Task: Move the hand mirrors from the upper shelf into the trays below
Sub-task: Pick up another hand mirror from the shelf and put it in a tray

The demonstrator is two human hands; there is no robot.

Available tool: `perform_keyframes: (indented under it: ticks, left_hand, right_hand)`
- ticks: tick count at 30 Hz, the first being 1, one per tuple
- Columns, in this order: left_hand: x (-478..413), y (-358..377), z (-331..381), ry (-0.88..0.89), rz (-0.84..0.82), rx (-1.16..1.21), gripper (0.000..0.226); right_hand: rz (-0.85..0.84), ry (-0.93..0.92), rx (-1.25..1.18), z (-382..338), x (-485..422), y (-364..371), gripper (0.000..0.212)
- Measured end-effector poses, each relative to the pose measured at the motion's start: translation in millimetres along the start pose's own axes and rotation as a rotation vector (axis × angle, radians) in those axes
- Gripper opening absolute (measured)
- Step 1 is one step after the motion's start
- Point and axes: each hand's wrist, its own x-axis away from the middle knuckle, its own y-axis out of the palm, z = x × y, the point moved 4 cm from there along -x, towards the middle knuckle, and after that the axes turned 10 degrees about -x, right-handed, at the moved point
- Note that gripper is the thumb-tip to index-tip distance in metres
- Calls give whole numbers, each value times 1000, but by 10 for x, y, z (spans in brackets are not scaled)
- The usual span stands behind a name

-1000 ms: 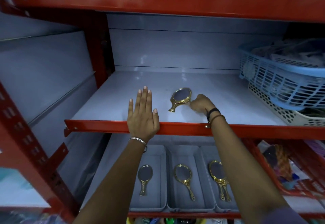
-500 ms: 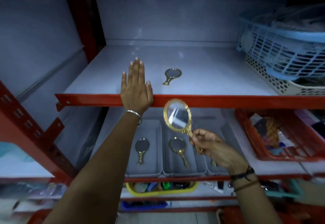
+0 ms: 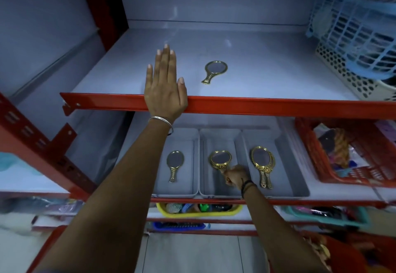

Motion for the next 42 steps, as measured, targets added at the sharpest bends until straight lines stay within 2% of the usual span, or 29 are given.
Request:
perform_keyframes:
  ticks: [5, 9, 12, 15, 20, 22, 24, 26, 29, 32, 35, 39, 42]
  left_hand:
    - [-1, 9, -6, -2, 18, 10, 61]
    - [2, 10, -8, -7, 6, 13, 61]
    - [9, 11, -2, 0, -26, 12, 61]
    - [12, 3, -10, -9, -30, 19, 61]
    - [22, -29, -10, -4, -51, 41, 61]
    - [16, -65, -22, 0, -79, 58, 61]
    - [9, -109, -30, 10, -100, 74, 61]
    - [-17, -147, -77, 15, -112, 64, 61]
    - [-71, -156, -264, -11, -144, 8, 61]
    - [-90, -115, -411, -9, -184, -34, 63]
    - [-90, -79, -411, 7, -193, -55, 63]
    - [-109, -59, -424, 15, -200, -51, 64]
    - [-110, -60, -425, 23, -202, -52, 65]
  right_hand:
    - [98, -53, 93, 130, -105, 45, 40]
    - [144, -115, 336, 76, 9, 63, 24]
    - [192, -186, 394, -42, 188, 36, 33]
    - [238, -427, 232, -455, 650, -26, 23]
    - [376, -1108, -128, -1560, 1806, -168, 25]
    - [425, -1233, -160, -1957, 2027, -157, 25]
    - [460, -1192, -52, -2310, 2008, -80, 21]
    - [441, -974, 166, -2584, 1765, 52, 18]
    - [350, -650, 431, -2789, 1382, 227, 45]
    - [321, -476, 555, -2870, 1198, 316, 51]
    - [346, -412, 544, -2942, 1088, 346, 40]
    - [354, -370, 484, -2977, 1000, 314, 41]
    - [338, -453, 429, -2980, 983, 262, 17]
